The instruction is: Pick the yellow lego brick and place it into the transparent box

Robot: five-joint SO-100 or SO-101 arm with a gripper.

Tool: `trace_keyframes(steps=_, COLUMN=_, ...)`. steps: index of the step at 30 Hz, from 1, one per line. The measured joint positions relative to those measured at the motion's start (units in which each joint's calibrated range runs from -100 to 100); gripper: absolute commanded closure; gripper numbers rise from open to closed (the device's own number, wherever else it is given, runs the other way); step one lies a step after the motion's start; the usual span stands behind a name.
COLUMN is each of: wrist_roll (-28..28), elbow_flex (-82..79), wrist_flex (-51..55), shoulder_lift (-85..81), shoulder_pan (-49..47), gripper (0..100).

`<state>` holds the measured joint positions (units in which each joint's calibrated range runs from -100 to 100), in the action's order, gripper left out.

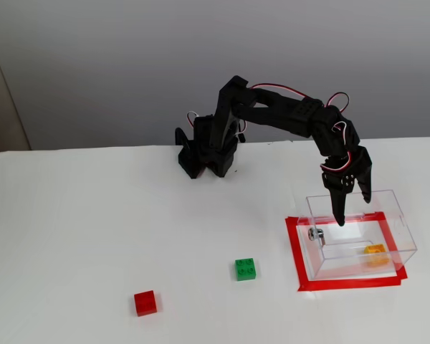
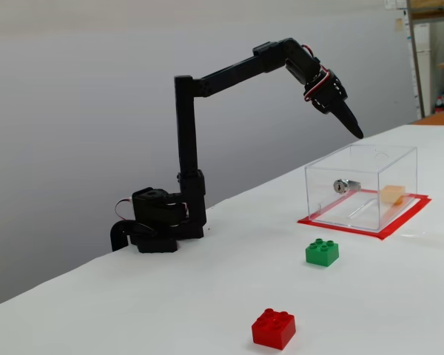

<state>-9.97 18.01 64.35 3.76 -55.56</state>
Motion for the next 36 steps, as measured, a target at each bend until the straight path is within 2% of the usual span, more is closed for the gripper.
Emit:
trace_keyframes(steps=12, wrist_roll=0.2, elbow_flex=0.0, wrist_flex=0.1, shoulder_lift=0.0, shoulder_pan=1.6, gripper=68)
trace_keyframes(steps=18, wrist_roll=1.9, elbow_flex=0.0, wrist_flex=0.1, shoulder_lift=-0.6, shoulder_pan=5.1, gripper=82)
trace_keyframes(steps=28, wrist_roll=2.7, elbow_flex=-9.4, wrist_flex=0.1, shoulder_lift=-11.2, shoulder_pan=15.2, gripper=84)
trace_keyframes(steps=32, wrist_roll=3.0, elbow_flex=-16.9, wrist_flex=0.1, shoulder_lift=-18.2, shoulder_pan=20.7, gripper=94)
trace_keyframes(steps=36, wrist_roll=4.5, elbow_flex=-23.9, wrist_flex=0.1, shoulder_lift=-25.5, shoulder_pan=26.9, gripper=97)
